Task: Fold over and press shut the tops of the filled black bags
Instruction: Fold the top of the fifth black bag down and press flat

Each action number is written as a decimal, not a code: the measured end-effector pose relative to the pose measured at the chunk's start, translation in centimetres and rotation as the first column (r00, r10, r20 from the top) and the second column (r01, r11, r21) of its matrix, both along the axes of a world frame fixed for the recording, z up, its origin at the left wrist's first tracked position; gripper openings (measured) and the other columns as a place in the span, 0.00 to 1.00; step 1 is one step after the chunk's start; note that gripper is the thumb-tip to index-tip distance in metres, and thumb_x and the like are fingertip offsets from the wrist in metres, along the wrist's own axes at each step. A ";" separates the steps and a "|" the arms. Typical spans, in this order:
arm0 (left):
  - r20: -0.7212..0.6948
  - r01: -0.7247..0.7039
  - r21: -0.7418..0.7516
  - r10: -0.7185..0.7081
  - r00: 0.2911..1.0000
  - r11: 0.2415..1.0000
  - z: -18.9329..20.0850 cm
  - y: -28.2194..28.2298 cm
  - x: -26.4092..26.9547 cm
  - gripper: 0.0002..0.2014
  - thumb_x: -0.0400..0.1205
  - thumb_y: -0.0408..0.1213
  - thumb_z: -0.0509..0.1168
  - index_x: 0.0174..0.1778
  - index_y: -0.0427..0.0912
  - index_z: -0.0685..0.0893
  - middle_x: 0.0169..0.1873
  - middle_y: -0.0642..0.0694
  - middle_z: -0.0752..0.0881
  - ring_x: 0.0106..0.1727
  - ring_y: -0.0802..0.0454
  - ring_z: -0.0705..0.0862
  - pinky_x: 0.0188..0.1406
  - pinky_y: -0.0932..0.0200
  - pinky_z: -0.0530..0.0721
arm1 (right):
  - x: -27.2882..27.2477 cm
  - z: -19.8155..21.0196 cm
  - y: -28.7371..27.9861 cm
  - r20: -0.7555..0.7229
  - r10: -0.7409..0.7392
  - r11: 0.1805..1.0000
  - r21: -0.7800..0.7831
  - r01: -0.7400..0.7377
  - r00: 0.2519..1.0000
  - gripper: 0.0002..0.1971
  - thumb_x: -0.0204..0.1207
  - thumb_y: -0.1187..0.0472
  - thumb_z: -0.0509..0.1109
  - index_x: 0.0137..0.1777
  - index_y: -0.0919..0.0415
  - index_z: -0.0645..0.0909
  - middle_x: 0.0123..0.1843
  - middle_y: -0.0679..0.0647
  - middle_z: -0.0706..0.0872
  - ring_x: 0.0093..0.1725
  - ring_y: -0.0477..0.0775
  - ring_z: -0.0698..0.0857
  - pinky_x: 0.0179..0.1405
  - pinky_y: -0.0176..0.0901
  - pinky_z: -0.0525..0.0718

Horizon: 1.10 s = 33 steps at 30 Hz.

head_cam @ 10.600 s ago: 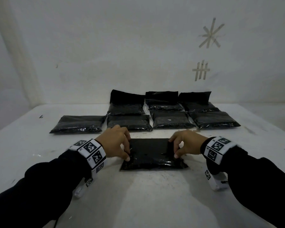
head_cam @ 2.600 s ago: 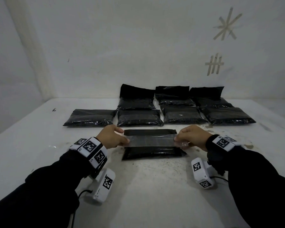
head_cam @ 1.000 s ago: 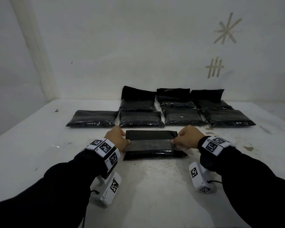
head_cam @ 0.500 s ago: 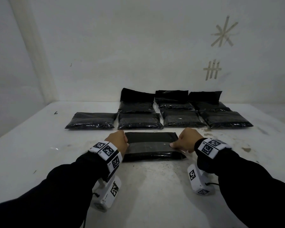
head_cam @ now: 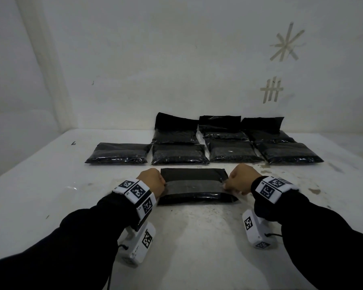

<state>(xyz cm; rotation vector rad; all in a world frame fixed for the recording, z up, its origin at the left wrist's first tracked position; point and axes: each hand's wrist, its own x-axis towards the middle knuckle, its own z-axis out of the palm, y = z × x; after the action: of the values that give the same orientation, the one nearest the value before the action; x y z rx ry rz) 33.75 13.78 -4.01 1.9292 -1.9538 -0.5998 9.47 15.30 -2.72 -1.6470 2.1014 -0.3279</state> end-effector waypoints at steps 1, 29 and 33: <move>0.015 0.005 -0.008 -0.005 1.000 1.000 0.0 0.0 0.0 0.10 0.79 0.30 0.65 0.54 0.41 0.88 0.57 0.42 0.86 0.59 0.45 0.84 0.57 0.59 0.79 | 0.1 0.0 0.0 -0.021 0.004 1.000 0.001 -0.004 1.000 0.12 0.73 0.56 0.75 0.42 0.67 0.87 0.35 0.57 0.86 0.38 0.54 0.84 0.44 0.45 0.86; 0.335 0.235 0.231 -0.304 0.892 0.944 0.1 3.6 -2.2 0.26 0.86 0.44 0.53 0.78 0.35 0.59 0.75 0.39 0.68 0.72 0.41 0.72 0.70 0.47 0.70 | 2.3 0.1 4.2 -0.236 0.349 0.932 0.187 -0.310 0.907 0.23 0.82 0.66 0.55 0.78 0.61 0.65 0.78 0.62 0.67 0.70 0.61 0.75 0.65 0.45 0.75; 0.458 0.225 0.257 -0.324 0.828 0.940 0.0 4.9 -2.5 0.37 0.85 0.54 0.51 0.83 0.38 0.43 0.83 0.41 0.47 0.81 0.42 0.58 0.77 0.38 0.58 | 2.2 0.3 5.3 -0.225 0.398 0.887 0.344 -0.309 0.890 0.36 0.83 0.59 0.55 0.84 0.54 0.36 0.86 0.55 0.47 0.82 0.60 0.58 0.80 0.51 0.59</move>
<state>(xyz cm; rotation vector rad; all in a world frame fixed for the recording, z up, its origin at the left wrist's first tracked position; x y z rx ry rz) 31.23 18.72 -3.98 2.0855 -2.6177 -0.3975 11.63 20.64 -2.41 -1.9310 1.8623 0.3583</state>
